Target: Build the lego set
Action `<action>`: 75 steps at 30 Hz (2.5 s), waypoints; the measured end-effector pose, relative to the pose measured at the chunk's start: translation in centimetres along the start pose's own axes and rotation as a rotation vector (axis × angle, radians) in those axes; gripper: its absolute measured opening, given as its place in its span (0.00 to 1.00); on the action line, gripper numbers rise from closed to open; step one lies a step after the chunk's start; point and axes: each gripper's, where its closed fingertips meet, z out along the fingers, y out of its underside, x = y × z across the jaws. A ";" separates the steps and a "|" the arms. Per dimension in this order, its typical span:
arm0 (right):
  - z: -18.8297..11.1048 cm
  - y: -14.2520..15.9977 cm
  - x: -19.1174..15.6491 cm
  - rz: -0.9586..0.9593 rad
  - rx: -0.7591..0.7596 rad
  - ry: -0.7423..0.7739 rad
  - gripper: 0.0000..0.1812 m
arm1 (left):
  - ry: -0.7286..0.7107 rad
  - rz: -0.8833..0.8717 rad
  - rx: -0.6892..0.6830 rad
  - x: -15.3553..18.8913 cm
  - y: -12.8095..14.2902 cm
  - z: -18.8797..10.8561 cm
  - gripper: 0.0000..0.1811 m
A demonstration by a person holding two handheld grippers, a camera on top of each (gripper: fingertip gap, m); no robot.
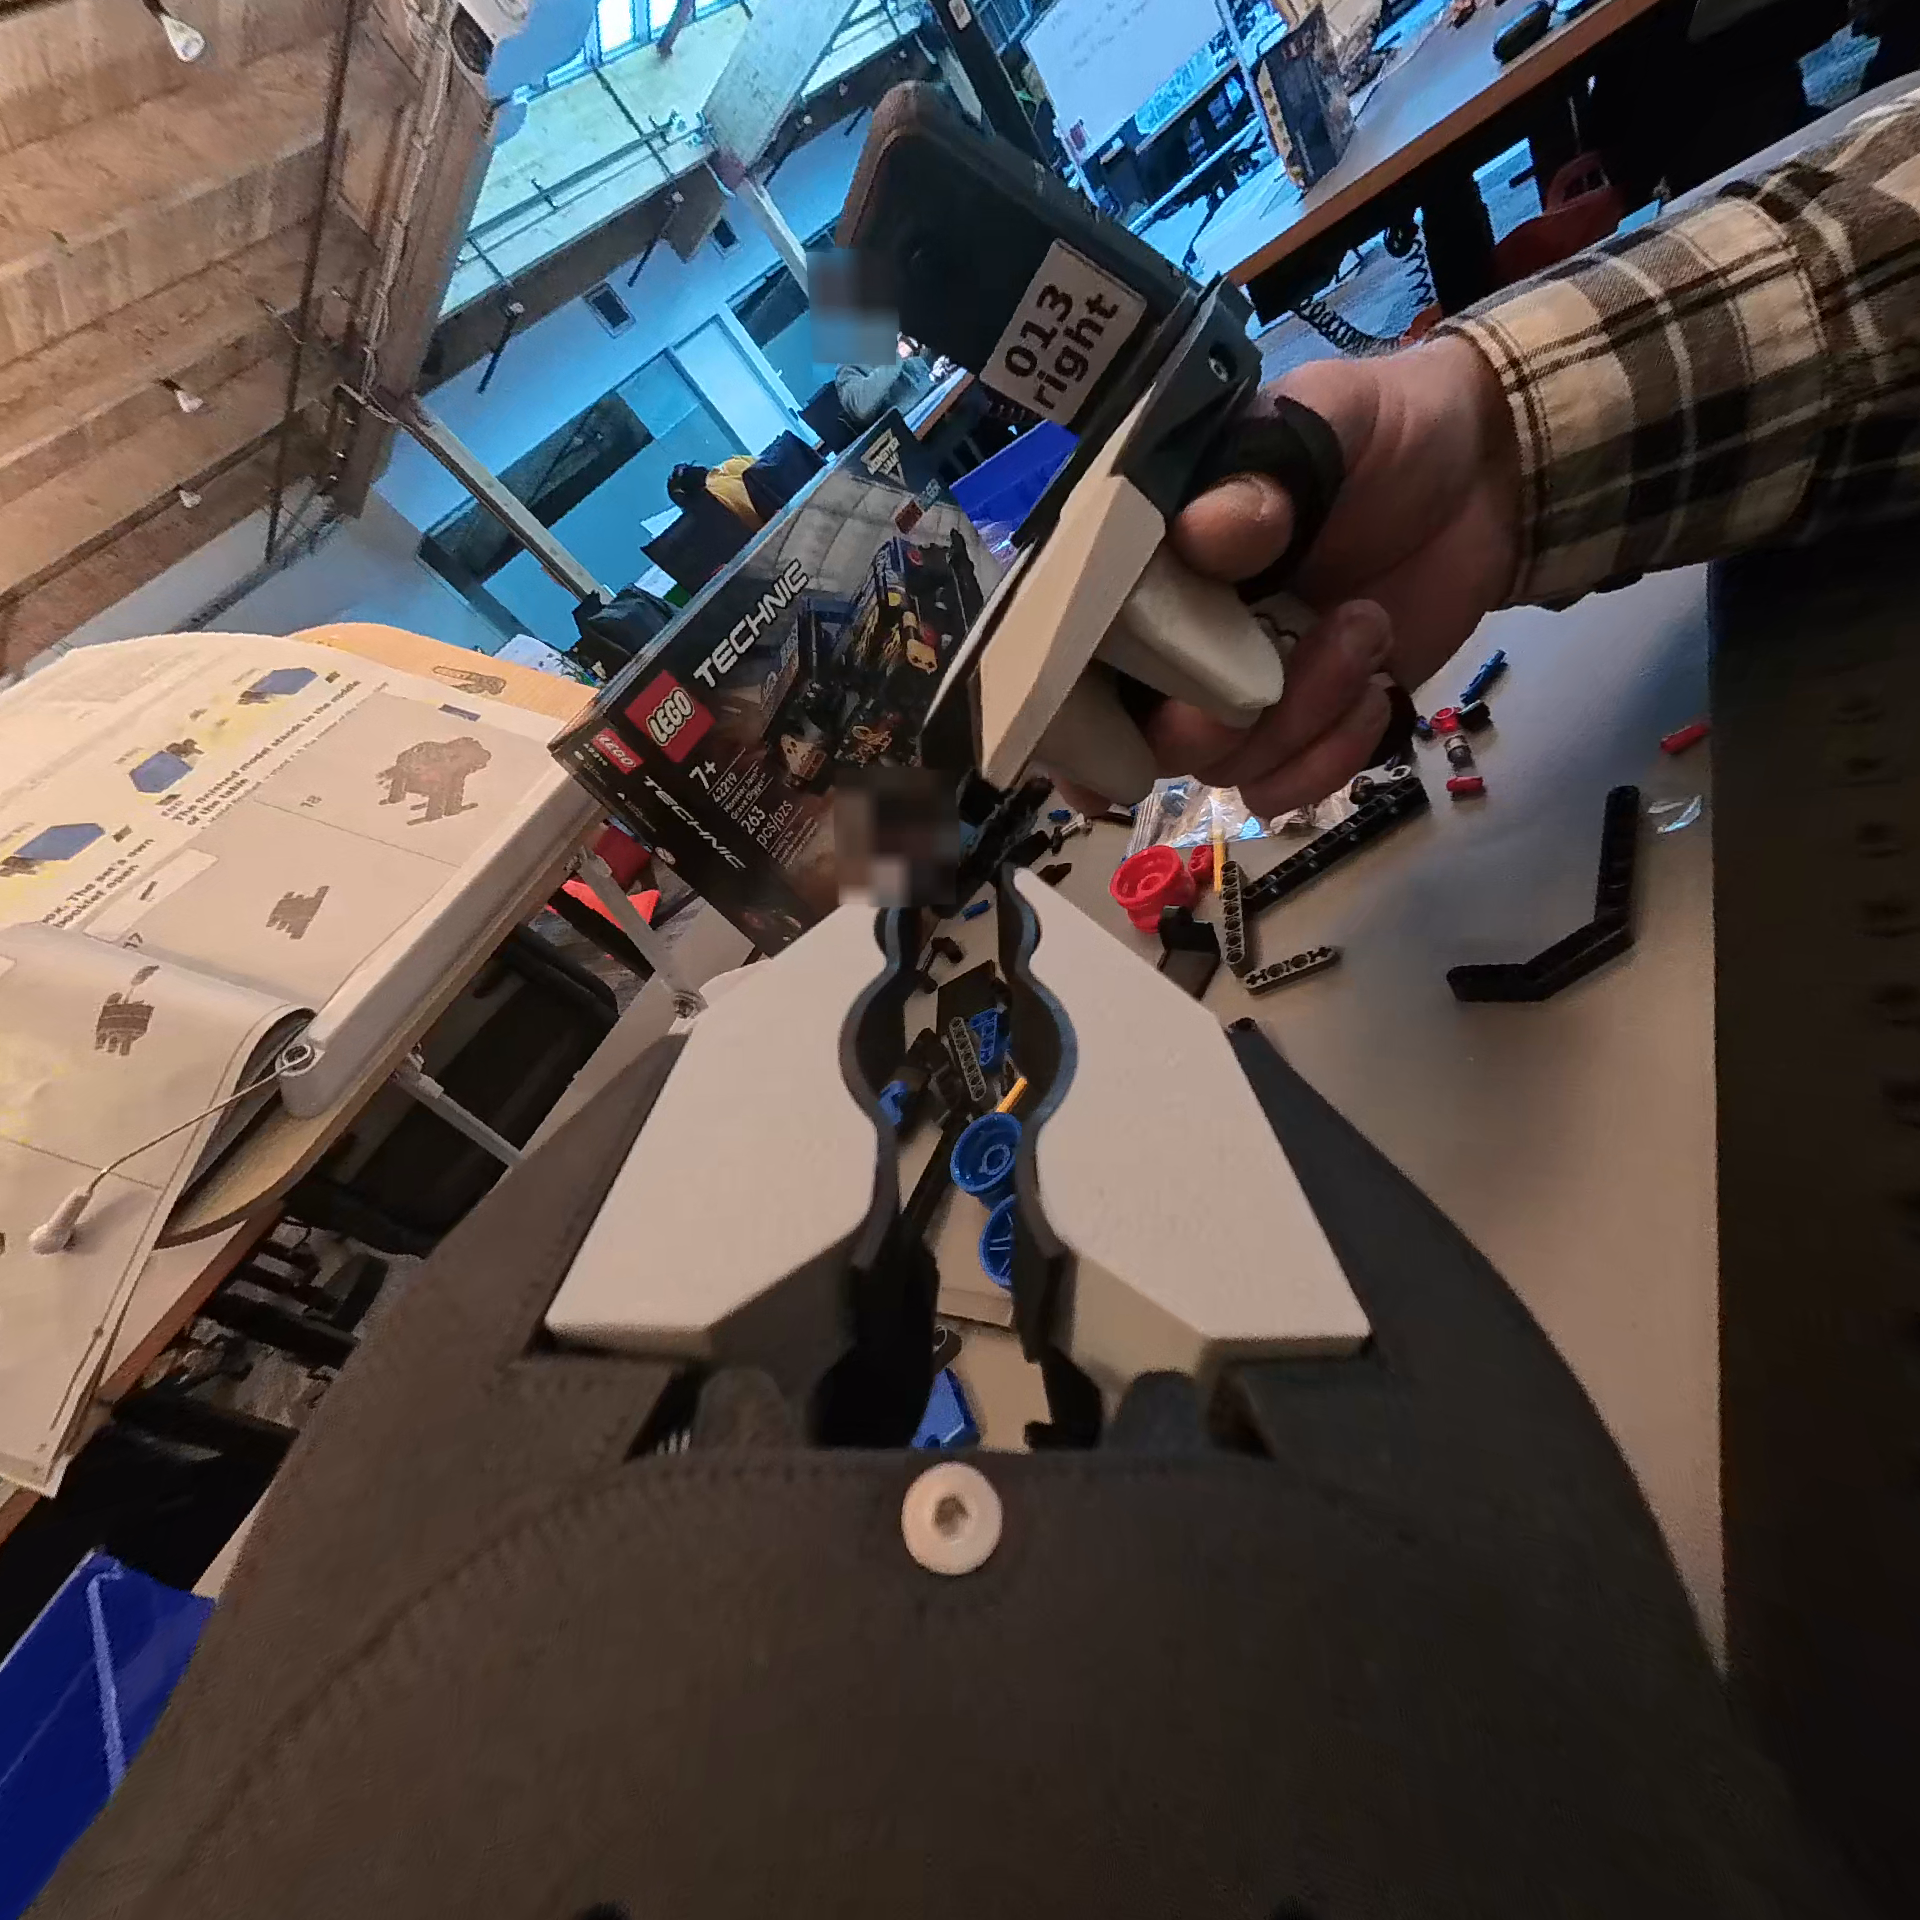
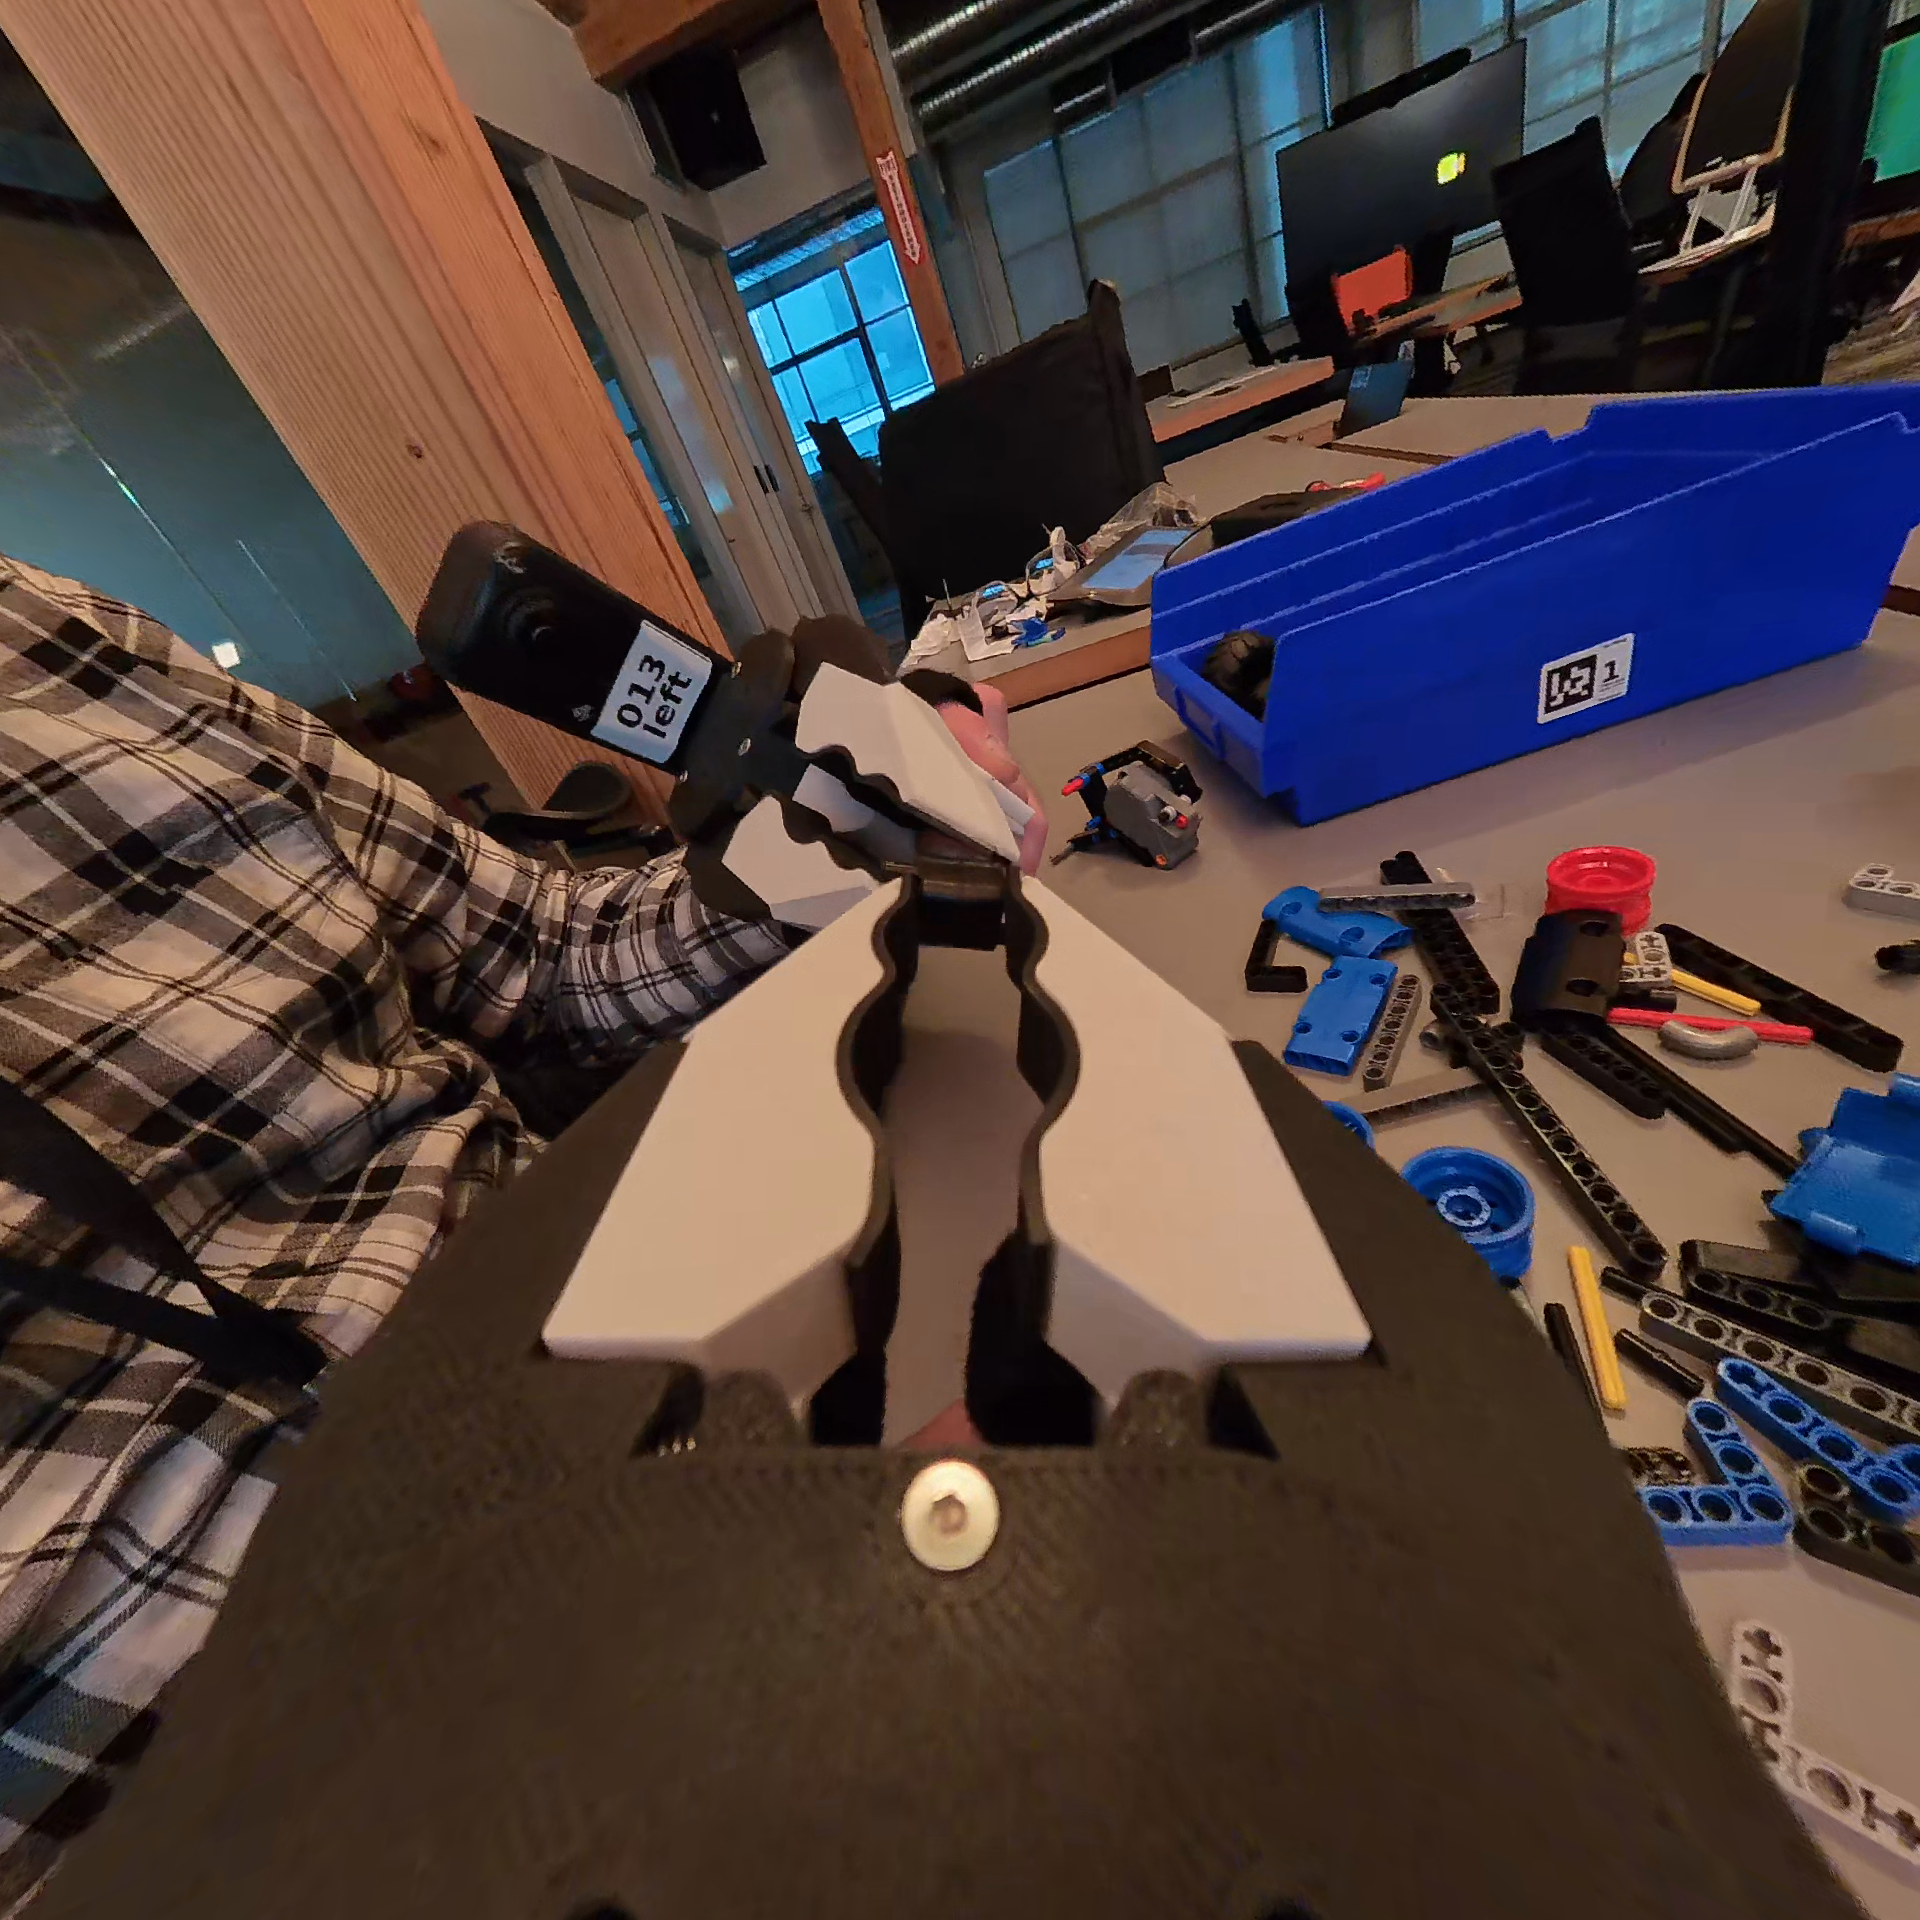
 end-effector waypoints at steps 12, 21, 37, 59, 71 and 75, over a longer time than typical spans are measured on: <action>0.1 -0.1 -0.3 0.004 0.006 -0.019 0.11 | 0.080 -0.017 0.025 0.3 -0.4 -0.7 0.05; -0.7 0.0 -0.5 -0.343 -0.095 0.140 0.16 | 0.192 0.018 -0.105 0.9 0.8 -0.7 0.04; 0.0 2.4 1.8 -0.760 -0.391 0.451 0.12 | 0.402 0.035 -0.403 1.1 1.9 1.4 0.04; -6.4 -5.0 1.3 -0.165 0.231 0.162 0.07 | 0.249 -0.236 -0.193 -1.7 2.3 3.0 0.12; -9.0 -6.1 1.0 -0.102 0.326 0.090 0.06 | 0.305 -0.204 -0.267 -0.5 5.0 2.6 0.08; -10.1 -5.7 1.3 -0.128 0.292 0.141 0.06 | 0.362 -0.166 -0.350 1.0 6.8 2.9 0.07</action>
